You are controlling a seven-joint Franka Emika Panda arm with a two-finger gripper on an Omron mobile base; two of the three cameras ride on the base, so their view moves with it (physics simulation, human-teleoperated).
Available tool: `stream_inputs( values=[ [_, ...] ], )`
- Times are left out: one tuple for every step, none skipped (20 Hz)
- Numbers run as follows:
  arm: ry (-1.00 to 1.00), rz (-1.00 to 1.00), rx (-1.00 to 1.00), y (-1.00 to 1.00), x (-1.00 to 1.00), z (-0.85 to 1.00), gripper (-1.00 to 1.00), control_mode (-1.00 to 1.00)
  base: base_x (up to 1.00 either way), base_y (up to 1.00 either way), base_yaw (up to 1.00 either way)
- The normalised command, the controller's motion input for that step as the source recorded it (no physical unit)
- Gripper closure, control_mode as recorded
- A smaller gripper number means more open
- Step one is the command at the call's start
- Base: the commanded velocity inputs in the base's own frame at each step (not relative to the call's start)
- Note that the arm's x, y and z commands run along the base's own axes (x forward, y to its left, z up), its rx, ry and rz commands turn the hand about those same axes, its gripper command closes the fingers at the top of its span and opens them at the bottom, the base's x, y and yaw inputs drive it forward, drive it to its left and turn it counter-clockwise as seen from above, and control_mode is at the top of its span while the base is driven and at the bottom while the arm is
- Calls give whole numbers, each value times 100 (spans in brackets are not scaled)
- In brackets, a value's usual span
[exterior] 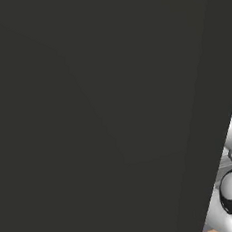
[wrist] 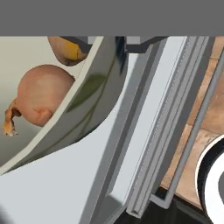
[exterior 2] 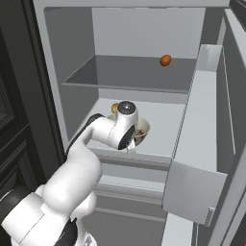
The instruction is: Pick the chicken drumstick and onion from their plates and place them in the bowl. Then put the bowl in the fridge.
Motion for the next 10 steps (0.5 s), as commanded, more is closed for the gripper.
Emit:
stream_inputs(
  values=[
    [-25, 0, 0, -3, 20, -42, 100, -100, 0, 0, 0],
    [-26, 0, 1, -1, 20, -42, 100, -100, 0, 0, 0],
    [-24, 0, 0, -2, 24, -38, 100, -100, 0, 0, 0],
    [-7, 0, 0, -3, 36, -28, 100, -100, 0, 0, 0],
    [0, 0, 0, -4, 46, -20, 100, -100, 0, 0, 0],
    [0, 0, 0, -4, 47, -15, 100, -100, 0, 0, 0],
    [6, 0, 0, -7, 54, -15, 100, -100, 0, 0, 0],
    [6, 0, 0, -8, 53, -12, 100, -100, 0, 0, 0],
    [6, 0, 0, -6, 55, -13, 100, -100, 0, 0, 0],
    [4, 0, 0, -4, 57, -12, 100, -100, 0, 0, 0]
  ],
)
